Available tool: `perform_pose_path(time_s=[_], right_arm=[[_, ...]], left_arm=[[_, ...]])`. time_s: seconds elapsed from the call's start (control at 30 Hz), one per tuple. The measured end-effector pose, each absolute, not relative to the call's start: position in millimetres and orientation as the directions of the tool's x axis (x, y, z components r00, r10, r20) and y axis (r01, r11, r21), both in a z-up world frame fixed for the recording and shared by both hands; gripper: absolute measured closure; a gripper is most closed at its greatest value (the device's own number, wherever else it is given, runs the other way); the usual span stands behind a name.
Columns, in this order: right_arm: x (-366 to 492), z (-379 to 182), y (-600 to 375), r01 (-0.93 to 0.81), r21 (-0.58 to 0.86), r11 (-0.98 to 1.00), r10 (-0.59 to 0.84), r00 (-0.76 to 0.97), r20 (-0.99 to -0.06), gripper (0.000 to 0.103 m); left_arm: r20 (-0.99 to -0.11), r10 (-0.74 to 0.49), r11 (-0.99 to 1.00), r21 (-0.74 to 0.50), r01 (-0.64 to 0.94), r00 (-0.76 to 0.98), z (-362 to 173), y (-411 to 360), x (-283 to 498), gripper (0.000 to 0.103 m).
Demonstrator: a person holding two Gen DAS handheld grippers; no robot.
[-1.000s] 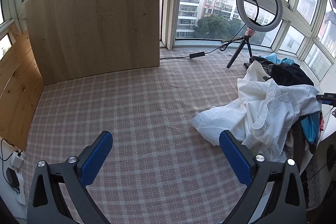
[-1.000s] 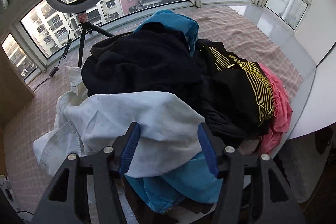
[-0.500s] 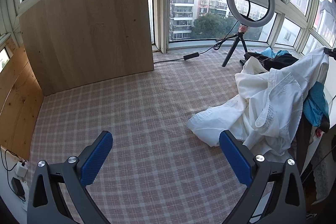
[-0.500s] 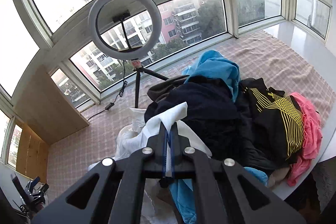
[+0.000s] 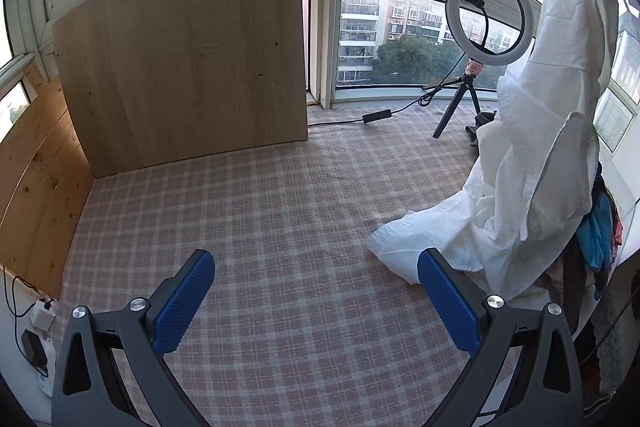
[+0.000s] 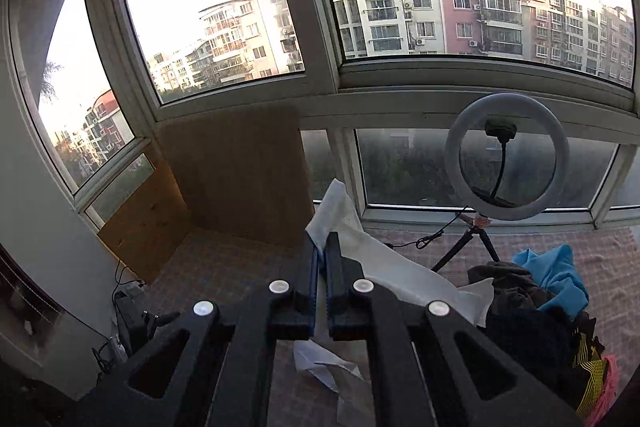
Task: Fold clothes
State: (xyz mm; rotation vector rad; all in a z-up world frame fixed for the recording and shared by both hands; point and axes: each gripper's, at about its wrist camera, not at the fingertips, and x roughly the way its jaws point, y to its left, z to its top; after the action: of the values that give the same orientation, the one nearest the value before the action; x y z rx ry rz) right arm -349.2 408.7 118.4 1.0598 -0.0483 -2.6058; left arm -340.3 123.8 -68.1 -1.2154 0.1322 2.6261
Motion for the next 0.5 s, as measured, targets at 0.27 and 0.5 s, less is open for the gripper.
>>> perform_pose_path(time_s=[0.27, 0.5], right_arm=[[-329.8, -0.1, 479.7, 0.040, 0.055, -0.998, -0.068, -0.578, -0.813, 0.057], [-309.8, -187.5, 557.0, -0.194, -0.036, -0.980, 0.095, -0.303, -0.948, 0.057]], left_arm=[[-0.789, 0.148, -0.972, -0.005, -0.235, -0.596, -83.8, 118.0, -347.8, 0.001], [-0.805, 0.172, -0.948, 0.022, -0.318, -0.568, -92.2, 160.0, -356.2, 0.001]])
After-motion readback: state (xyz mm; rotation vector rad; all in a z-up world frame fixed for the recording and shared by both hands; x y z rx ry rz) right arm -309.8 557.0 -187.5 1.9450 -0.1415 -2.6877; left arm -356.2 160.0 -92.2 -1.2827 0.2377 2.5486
